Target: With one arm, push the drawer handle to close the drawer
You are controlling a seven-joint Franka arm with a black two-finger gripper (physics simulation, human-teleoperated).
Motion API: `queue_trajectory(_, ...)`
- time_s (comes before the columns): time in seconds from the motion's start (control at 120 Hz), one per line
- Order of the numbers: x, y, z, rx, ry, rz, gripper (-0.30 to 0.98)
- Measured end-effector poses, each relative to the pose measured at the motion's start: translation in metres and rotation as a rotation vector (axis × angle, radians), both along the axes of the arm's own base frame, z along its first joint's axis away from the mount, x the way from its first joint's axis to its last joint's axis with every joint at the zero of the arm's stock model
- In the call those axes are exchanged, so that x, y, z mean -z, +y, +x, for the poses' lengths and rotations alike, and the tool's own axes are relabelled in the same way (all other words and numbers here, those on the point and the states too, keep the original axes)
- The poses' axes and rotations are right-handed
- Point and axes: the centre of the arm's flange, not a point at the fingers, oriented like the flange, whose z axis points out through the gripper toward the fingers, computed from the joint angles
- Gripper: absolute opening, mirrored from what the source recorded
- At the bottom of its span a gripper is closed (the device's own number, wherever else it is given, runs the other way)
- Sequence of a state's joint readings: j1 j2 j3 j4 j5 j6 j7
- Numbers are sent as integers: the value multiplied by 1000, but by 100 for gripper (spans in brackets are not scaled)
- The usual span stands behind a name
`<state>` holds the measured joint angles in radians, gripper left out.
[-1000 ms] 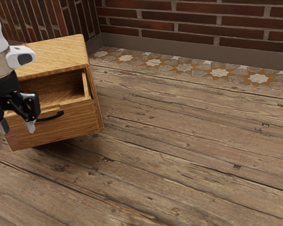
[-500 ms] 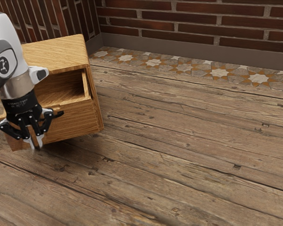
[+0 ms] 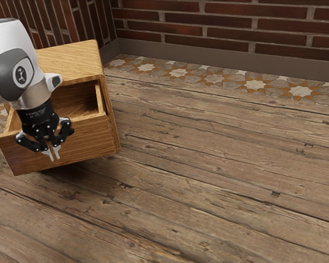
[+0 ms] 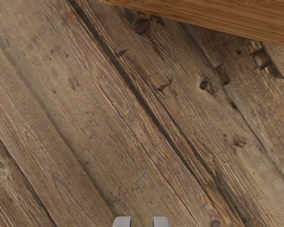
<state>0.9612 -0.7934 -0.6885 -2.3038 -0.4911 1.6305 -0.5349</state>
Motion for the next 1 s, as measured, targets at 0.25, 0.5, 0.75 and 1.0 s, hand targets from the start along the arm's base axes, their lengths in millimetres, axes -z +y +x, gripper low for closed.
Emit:
queue_trajectory(0.25, 2, 32, 19, -13, 20, 22, -5)
queue_trajectory(0.5, 13, 41, 45, 17, 15, 16, -5)
queue_trajectory(0.75, 22, 60, 59, 7, -11, 23, -5)
queue_trajectory(1.0, 23, 78, 82, 15, -74, 19, -5)
